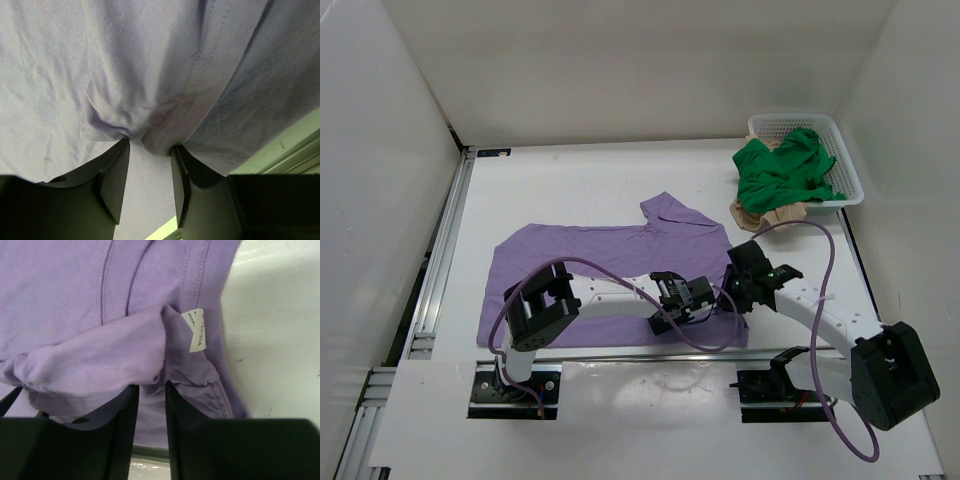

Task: Fold and stack the t-shirts
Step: Fold the flattened tshirt in 1/3 of the way

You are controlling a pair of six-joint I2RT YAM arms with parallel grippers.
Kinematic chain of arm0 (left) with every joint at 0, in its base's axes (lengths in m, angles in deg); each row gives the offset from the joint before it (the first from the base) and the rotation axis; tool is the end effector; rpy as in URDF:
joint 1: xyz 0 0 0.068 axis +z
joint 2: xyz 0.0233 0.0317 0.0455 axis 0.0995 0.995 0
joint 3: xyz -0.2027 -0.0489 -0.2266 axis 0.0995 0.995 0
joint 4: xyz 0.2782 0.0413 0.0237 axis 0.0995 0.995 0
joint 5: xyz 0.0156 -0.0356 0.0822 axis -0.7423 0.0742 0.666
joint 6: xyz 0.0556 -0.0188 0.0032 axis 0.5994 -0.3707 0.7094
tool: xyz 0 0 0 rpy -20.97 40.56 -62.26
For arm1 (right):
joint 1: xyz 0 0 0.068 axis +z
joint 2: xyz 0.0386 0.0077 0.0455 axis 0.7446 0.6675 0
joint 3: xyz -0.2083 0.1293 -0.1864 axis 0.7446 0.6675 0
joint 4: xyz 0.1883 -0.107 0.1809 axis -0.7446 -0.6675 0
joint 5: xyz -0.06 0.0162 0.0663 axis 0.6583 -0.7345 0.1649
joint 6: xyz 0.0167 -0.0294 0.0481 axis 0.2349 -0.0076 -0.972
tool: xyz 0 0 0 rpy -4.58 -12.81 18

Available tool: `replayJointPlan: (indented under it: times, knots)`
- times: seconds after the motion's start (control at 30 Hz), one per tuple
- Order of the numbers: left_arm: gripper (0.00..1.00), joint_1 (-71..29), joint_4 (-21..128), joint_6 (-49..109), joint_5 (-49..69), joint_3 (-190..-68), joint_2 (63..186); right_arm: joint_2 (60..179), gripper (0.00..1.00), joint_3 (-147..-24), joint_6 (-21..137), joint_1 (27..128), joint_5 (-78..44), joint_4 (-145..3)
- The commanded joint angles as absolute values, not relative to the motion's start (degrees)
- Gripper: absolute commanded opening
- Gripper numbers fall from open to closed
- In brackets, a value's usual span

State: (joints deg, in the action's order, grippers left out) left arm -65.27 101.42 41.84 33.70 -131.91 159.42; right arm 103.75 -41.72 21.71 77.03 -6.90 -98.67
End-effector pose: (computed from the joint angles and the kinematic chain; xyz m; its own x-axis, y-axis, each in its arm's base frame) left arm 0.1399 -0.3707 0.1764 -0.3210 0.9332 -0.1616 0.8962 0.3545 0.2668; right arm 0.1823 0.0983 0.1877 -0.8756 0.2959 -0.3817 0.1870 0.9364 0.2969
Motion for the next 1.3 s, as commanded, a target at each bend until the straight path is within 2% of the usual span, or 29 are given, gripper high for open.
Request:
replayJointPlan:
  times: [0.0, 0.17, 0.23, 0.27, 0.33, 0.4, 0.5, 0.77, 1.07, 1.13, 1.17, 1.2, 1.23, 1.27]
  knots:
    - [0.49, -65.31, 101.56, 41.80, 34.63, -132.58, 158.72, 104.38, 0.31, -43.77, 22.09, 77.22, -6.09, -97.49]
    - [0.49, -65.31, 101.56, 41.80, 34.63, -132.58, 158.72, 107.29, 0.23, -44.29, 22.09, 77.22, -6.09, -97.49]
    - [0.48, -65.31, 101.56, 41.80, 34.63, -132.58, 158.72, 107.29, 0.17, -44.29, 22.09, 77.22, -6.09, -97.49]
    - [0.46, -65.31, 101.56, 41.80, 34.63, -132.58, 158.72, 107.81, 0.13, -44.29, 21.57, 77.22, -5.48, -97.49]
    - [0.33, -65.31, 101.56, 41.80, 34.63, -132.06, 158.72, 107.82, 0.00, -44.29, 21.56, 77.22, -5.47, -98.27]
    - [0.21, -65.31, 101.56, 41.80, 34.63, -132.06, 158.72, 107.12, 0.00, -45.52, 21.56, 77.22, -4.95, -99.94]
    - [0.13, -65.31, 101.56, 41.80, 34.63, -132.06, 158.19, 103.70, 0.00, -46.13, 21.04, 77.22, -4.94, -103.28]
    - [0.12, -64.78, 101.56, 41.80, 34.63, -131.53, 157.66, 92.97, 0.00, -41.93, 18.05, 77.75, -7.58, -109.97]
    - [0.12, -64.78, 101.56, 41.80, 34.63, -130.91, 157.66, 92.44, 0.00, -38.93, 16.99, 77.75, -10.39, -111.28]
    - [0.16, -64.78, 101.56, 41.80, 34.63, -130.91, 157.13, 92.44, 0.00, -38.41, 16.46, 77.75, -9.87, -111.99]
    - [0.22, -64.78, 101.56, 41.80, 34.63, -130.91, 157.13, 91.74, 0.05, -37.88, 16.46, 77.75, -9.87, -111.99]
    - [0.30, -64.78, 101.56, 41.80, 34.63, -130.91, 157.13, 91.73, 0.22, -37.88, 16.46, 77.75, -9.87, -111.47]
    - [0.43, -64.78, 101.56, 41.80, 34.63, -130.91, 157.13, 91.73, 0.26, -37.88, 16.46, 77.75, -9.87, -111.46]
    - [0.50, -64.78, 101.56, 41.80, 34.63, -130.91, 157.13, 91.73, 0.28, -38.49, 16.46, 77.75, -9.87, -111.46]
